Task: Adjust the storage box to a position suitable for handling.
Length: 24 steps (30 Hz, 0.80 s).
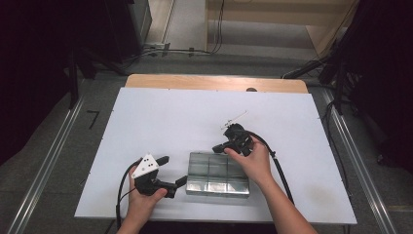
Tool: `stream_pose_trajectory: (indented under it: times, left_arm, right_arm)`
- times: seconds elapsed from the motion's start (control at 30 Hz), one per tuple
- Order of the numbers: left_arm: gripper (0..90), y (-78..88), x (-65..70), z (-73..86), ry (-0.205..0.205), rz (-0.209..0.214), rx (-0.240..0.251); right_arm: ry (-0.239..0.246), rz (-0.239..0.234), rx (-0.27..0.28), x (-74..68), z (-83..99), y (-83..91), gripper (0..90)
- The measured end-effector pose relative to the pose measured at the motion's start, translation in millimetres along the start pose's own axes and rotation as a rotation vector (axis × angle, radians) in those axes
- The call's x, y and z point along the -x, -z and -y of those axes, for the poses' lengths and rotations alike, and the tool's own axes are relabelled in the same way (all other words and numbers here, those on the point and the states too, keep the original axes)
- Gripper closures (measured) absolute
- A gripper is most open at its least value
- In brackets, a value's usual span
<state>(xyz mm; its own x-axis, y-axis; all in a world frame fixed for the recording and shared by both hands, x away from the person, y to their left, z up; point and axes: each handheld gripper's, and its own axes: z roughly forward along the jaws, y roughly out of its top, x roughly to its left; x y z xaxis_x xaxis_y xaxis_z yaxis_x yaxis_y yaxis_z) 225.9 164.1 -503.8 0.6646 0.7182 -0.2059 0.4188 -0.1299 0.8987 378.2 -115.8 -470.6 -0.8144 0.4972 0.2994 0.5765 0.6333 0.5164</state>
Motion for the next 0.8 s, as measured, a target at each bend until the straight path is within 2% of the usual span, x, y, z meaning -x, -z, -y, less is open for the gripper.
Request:
stream_pose_trajectory:
  times: [0.17,0.2,0.27,0.3,0.33,0.37,0.4,0.5,0.53,0.57,0.6,0.63,0.7,0.73,0.77,0.8]
  left_arm:
    - [0.4,0.1,-0.1,0.1,0.001,0.002,0.002]
    - [0.5,0.2,0.0,0.1,0.000,0.003,0.002]
    - [0.6,0.2,0.0,0.2,0.000,0.004,0.002]
    - [0.6,0.2,0.0,0.2,0.000,0.004,0.003]
    - [0.6,0.2,0.1,0.3,0.000,0.004,0.004]
    - [0.6,0.4,0.1,0.3,-0.001,0.004,0.004]
    - [0.6,0.5,0.2,0.4,-0.002,0.005,0.004]
    - [1.7,1.1,0.5,0.6,0.000,0.008,0.007]
    - [1.9,1.2,0.6,0.7,-0.001,0.007,0.005]
    - [1.9,1.1,0.7,0.7,-0.001,0.006,0.006]
    - [1.9,1.1,0.8,0.7,-0.002,0.006,0.006]
    - [2.0,1.0,0.9,0.8,-0.002,0.006,0.007]
    - [2.0,1.0,1.2,0.8,-0.005,0.004,0.004]
    - [2.0,0.9,1.4,0.8,-0.007,0.003,0.004]
    - [2.0,0.9,1.6,0.8,-0.008,0.003,0.003]
    - [2.0,0.9,1.7,0.8,-0.009,0.002,0.003]
  right_arm:
    - [-0.013,0.038,0.050,-0.9,4.4,3.5,87.9]
    - [-0.018,0.051,0.066,-1.5,5.8,5.2,80.9]
    - [-0.017,0.070,0.111,-2.0,8.5,8.8,75.2]
    - [-0.017,0.072,0.130,-2.4,9.9,10.7,74.1]
    - [-0.014,0.067,0.161,-2.8,12.8,14.2,67.1]
    - [-0.014,0.067,0.161,-2.8,12.8,14.2,67.1]
    - [-0.008,0.068,0.182,-3.4,14.6,16.3,63.0]
    - [0.015,0.074,0.272,-6.0,21.1,22.4,46.3]
    - [0.022,0.064,0.296,-6.8,23.7,24.7,43.6]
    - [0.021,0.046,0.335,-7.8,28.7,29.2,37.0]
    - [0.021,0.046,0.335,-7.8,28.7,29.2,37.0]
    - [0.039,0.033,0.383,-9.3,34.2,33.2,30.4]
    - [0.044,0.029,0.395,-10.6,37.1,35.2,28.8]
    - [0.060,0.000,0.418,-12.0,43.2,39.5,26.7]
    - [0.060,0.000,0.418,-12.0,43.2,39.5,26.7]
    - [0.060,-0.020,0.430,-13.2,46.8,41.9,25.9]
